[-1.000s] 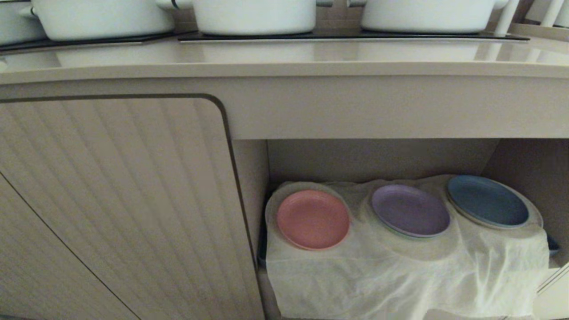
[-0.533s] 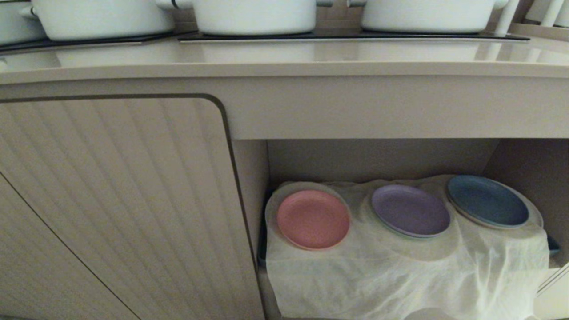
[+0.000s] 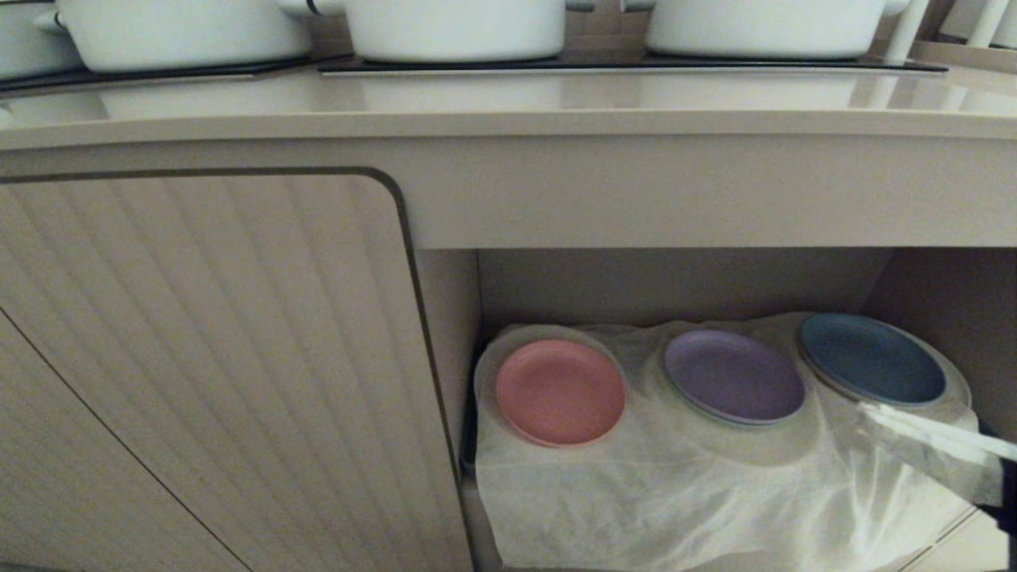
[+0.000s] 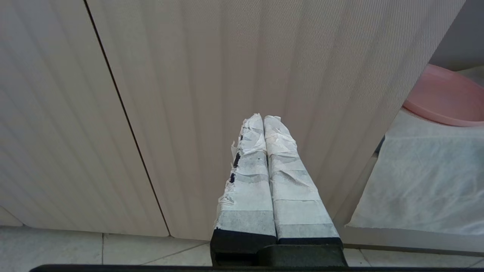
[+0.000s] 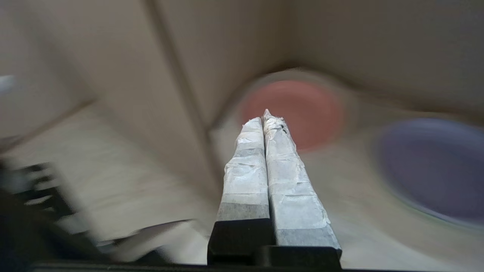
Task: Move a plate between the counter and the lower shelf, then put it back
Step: Pick up the plate in the cupboard
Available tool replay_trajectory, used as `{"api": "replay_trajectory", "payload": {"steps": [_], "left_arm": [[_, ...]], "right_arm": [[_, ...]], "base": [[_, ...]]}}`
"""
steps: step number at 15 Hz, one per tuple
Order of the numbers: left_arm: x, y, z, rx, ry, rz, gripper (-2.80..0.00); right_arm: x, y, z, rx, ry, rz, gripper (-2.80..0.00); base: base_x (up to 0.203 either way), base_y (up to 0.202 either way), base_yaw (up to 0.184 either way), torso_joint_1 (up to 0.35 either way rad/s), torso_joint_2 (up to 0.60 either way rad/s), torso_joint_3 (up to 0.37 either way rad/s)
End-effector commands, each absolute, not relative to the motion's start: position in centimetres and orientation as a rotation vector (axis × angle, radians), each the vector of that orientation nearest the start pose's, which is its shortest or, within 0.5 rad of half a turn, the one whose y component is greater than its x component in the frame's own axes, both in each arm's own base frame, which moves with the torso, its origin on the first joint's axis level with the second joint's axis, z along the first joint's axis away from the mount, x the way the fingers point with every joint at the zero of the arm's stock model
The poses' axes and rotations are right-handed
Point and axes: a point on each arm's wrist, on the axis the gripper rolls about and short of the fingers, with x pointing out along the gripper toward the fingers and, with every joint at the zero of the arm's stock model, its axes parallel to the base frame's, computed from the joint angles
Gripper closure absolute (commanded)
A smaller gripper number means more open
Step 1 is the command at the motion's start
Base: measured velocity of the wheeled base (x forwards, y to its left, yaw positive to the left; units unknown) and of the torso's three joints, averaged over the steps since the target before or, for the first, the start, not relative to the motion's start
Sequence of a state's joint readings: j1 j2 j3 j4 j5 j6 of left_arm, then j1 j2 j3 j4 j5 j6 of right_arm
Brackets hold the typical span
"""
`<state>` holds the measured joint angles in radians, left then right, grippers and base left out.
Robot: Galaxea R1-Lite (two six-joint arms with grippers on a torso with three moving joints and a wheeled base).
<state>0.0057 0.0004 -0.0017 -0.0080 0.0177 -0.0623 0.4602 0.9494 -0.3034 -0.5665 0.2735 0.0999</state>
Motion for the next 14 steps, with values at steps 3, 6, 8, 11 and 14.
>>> {"api": "replay_trajectory", "payload": {"steps": [3, 6, 8, 11, 14], "left_arm": [[-2.3, 0.0, 7.7, -0.063, -0.008, 0.024, 0.0], [-2.3, 0.0, 7.7, -0.063, -0.01, 0.024, 0.0], [-2.3, 0.0, 7.7, -0.063, -0.008, 0.024, 0.0], [-2.3, 0.0, 7.7, -0.063, -0.009, 0.024, 0.0], [-2.3, 0.0, 7.7, -0.063, -0.009, 0.024, 0.0]], "right_arm": [[13.5, 9.0, 15.5, 0.102, 0.368, 0.922, 0.0], [14.4, 10.3, 13.3, 0.057, 0.482, 1.0, 0.0], [15.6, 11.3, 12.1, 0.036, 0.52, 1.011, 0.0], [18.3, 13.1, 10.2, 0.034, 0.495, 1.012, 0.0], [21.1, 14.8, 8.5, 0.033, 0.473, 0.984, 0.0]], "base": [[0.0, 0.0, 0.0, 0.0, 0.0, 0.0], [0.0, 0.0, 0.0, 0.0, 0.0, 0.0], [0.0, 0.0, 0.0, 0.0, 0.0, 0.0], [0.0, 0.0, 0.0, 0.0, 0.0, 0.0], [0.0, 0.0, 0.0, 0.0, 0.0, 0.0]]}}
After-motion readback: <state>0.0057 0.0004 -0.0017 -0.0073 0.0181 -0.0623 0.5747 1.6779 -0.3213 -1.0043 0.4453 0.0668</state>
